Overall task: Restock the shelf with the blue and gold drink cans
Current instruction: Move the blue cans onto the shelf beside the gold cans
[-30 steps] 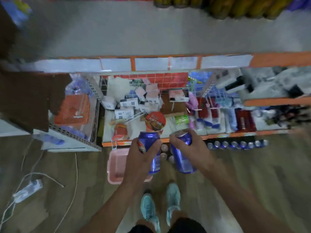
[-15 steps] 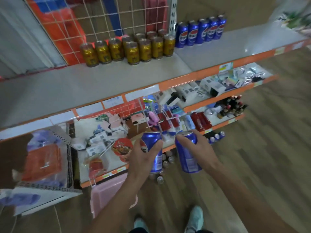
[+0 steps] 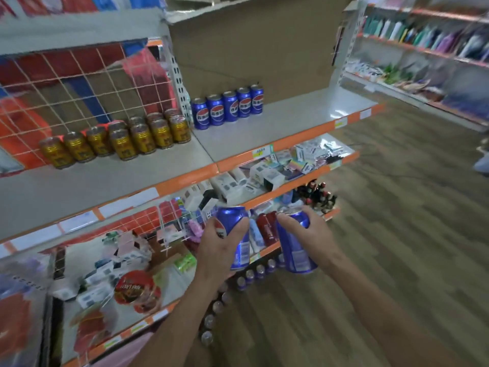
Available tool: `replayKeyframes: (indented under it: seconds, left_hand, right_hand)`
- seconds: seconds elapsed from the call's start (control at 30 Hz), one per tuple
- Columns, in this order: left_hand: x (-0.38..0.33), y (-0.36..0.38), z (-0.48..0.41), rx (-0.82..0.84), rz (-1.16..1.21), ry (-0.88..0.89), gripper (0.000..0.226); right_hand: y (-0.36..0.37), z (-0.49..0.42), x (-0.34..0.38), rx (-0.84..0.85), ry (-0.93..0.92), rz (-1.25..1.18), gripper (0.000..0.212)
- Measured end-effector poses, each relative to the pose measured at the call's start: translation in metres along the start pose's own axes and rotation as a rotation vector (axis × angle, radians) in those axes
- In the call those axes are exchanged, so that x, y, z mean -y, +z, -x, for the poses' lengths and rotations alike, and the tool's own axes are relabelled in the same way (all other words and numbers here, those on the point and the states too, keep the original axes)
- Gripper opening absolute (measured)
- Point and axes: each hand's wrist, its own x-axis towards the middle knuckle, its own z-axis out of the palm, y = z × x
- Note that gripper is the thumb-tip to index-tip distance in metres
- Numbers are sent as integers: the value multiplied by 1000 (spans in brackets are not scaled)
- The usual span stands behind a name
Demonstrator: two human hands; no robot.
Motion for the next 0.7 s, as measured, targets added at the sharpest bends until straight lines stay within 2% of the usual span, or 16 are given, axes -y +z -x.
replayKeyframes:
  seconds: [0.13, 0.37, 0.7]
  left_hand:
    - [-16, 38, -11, 43, 35, 7, 28]
    - [-26, 85, -57, 44, 37, 16, 25]
    - [-34, 135, -163, 44, 41, 20, 38]
  right_hand:
    - [-31, -17, -5, -21, -10, -44, 71]
    - [-58, -52, -4, -55, 14, -67, 53]
    - [-87, -166, -9, -59, 31, -53, 43]
